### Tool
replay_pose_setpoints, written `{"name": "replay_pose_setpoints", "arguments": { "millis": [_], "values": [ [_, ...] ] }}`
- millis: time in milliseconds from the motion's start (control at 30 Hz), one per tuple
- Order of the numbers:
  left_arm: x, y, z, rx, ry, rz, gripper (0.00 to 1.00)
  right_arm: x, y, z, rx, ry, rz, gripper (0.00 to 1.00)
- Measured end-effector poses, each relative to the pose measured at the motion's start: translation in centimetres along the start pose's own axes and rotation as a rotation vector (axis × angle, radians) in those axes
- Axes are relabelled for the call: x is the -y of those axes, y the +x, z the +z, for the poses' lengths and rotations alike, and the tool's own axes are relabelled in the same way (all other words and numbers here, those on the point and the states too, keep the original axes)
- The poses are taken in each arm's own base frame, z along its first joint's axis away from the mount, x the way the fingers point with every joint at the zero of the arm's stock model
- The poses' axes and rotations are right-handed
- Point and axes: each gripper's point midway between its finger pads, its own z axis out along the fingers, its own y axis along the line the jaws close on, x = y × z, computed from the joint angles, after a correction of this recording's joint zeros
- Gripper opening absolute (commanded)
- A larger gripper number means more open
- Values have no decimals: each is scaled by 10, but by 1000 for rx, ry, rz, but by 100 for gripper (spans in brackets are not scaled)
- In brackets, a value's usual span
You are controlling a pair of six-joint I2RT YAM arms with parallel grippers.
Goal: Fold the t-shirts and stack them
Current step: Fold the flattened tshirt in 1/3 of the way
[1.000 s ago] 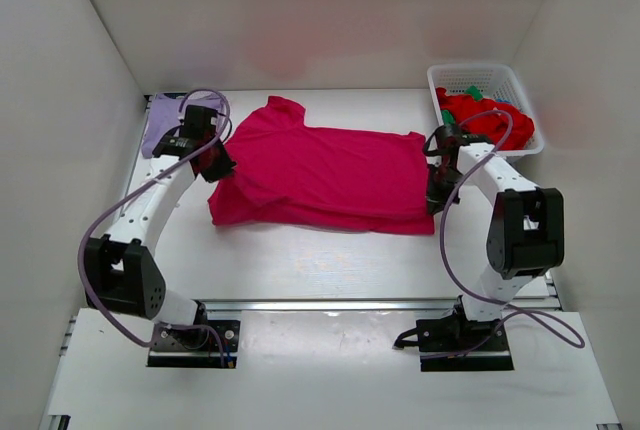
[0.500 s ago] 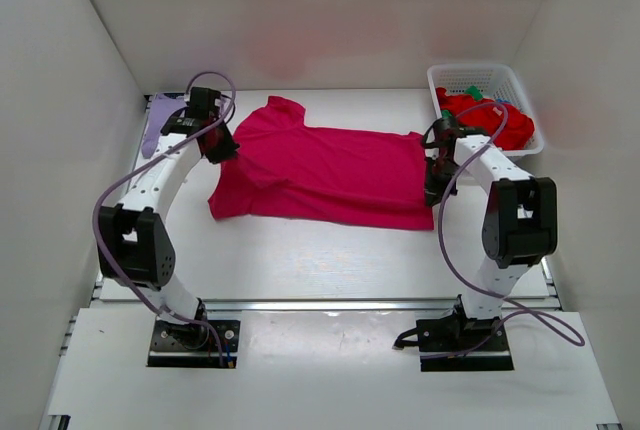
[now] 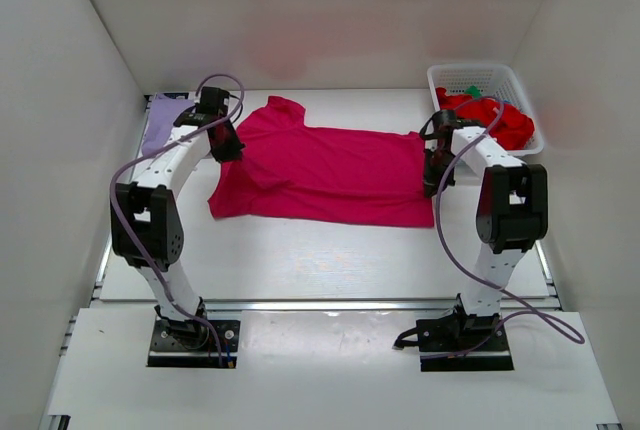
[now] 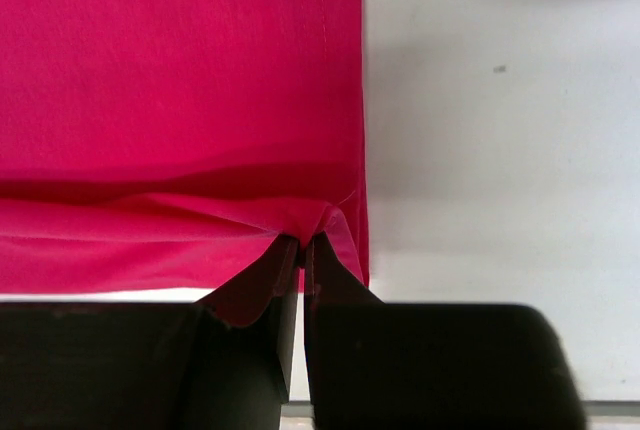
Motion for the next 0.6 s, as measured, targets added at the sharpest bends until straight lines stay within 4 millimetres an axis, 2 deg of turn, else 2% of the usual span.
{"name": "replay_pose_setpoints", "arguments": {
  "millis": [167,300,367,400,433,467,533,600],
  "values": [
    [1,-5,7,14,-6,2,2,-1,-5,6,3,-2,-12,0],
    [1,-6,12,14,-11,1,8,-2,-11,7,20,-5,-15,7],
    [1,-6,16,13,-15,1,19,-3,-15,7,34,-6,-19,11],
    [1,-7,17,16,-14,1,23,-3,-17,7,41,-7,-19,18],
    [1,-8,19,17,-13,-1,37,-3,-18,8,47,-7,-18,25],
    [1,-11,20,21,-12,1,45,-3,-19,8,51,-6,-15,29],
    [3,-17,22,32,-8,-12,54,-3,-20,8,55,-6,-15,38],
    [5,-26,23,49,0,-23,56,-1,-21,8,57,4,-9,43]
  ]
}}
